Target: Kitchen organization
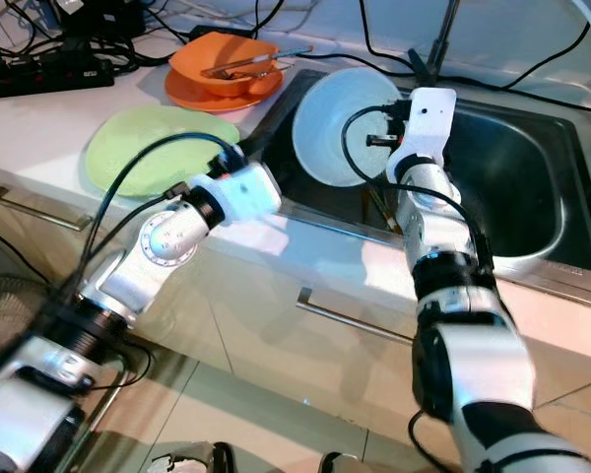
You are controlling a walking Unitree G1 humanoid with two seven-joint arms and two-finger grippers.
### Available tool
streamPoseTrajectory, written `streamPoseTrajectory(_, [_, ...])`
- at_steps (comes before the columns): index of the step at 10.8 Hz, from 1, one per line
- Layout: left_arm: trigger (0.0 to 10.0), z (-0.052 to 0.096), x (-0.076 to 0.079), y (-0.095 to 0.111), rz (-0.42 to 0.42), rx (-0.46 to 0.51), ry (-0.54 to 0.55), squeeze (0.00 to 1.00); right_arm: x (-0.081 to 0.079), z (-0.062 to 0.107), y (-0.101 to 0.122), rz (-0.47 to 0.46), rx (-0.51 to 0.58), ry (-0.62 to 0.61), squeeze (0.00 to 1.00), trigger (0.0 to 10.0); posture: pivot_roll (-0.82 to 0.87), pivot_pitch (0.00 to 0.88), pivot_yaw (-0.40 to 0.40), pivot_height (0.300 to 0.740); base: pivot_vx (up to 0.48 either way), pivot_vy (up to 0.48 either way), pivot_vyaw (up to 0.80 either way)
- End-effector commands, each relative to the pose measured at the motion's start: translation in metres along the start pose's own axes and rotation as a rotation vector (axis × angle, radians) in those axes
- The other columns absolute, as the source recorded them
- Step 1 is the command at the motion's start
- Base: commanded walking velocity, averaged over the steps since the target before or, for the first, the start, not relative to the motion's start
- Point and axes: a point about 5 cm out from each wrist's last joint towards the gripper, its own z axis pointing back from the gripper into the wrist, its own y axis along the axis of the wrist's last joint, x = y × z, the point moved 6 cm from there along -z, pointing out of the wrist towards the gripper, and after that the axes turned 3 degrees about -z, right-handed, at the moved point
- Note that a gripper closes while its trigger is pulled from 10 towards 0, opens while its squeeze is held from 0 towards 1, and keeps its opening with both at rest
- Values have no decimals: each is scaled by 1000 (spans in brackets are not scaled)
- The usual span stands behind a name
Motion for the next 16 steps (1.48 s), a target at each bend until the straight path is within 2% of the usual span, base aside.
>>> streamPoseTrajectory(1, [10000, 2, -2, 0, 78, -1, 14, 0, 7, -3, 16, -2, 51, -34, 0, 10000, 95, 59, 17, 740, 0, 0, 0])
streamPoseTrajectory(2, [10000, 2, 1, 1, 298, -15, 47, 0, 16, -4, 14, 24, 39, -74, 0, 10000, 98, 57, 17, 740, 0, 0, 0])
streamPoseTrajectory(3, [10000, 2, 6, -3, 531, -34, 75, 0, 16, -4, 9, 75, 31, -70, 0, 10000, 92, 56, 20, 740, 0, 0, 0])
streamPoseTrajectory(4, [10000, 3, 7, -6, 621, -47, 105, 0, 18, -3, 3, 95, 13, -73, 0, 10000, 91, 58, 21, 740, 0, 0, 0])
streamPoseTrajectory(8, [10000, 5, 15, -5, 699, -80, 101, 0, 23, 2, -23, 128, -69, -88, 0, 10000, 98, 60, 22, 740, 0, 0, 0])
streamPoseTrajectory(11, [10000, 6, 21, -4, 718, -95, 78, 0, 21, 5, -35, 140, -110, -82, 0, 10000, 106, 59, 22, 740, 0, 0, 0])
streamPoseTrajectory(13, [10000, 8, 27, -4, 728, -118, 59, 0, 14, 8, -47, 157, -145, -54, 0, 10000, 118, 53, 22, 740, 0, 0, 0])
streamPoseTrajectory(14, [10000, 9, 30, -1, 736, -119, 51, 0, 10, 10, -55, 166, -169, -39, 471, 10000, 121, 49, 22, 740, 0, 0, 0])
streamPoseTrajectory(16, [10000, 10, 34, 0, 740, -121, 41, 0, 5, 12, -61, 173, -184, -22, 247, 10000, 123, 47, 23, 740, 0, 0, 0])
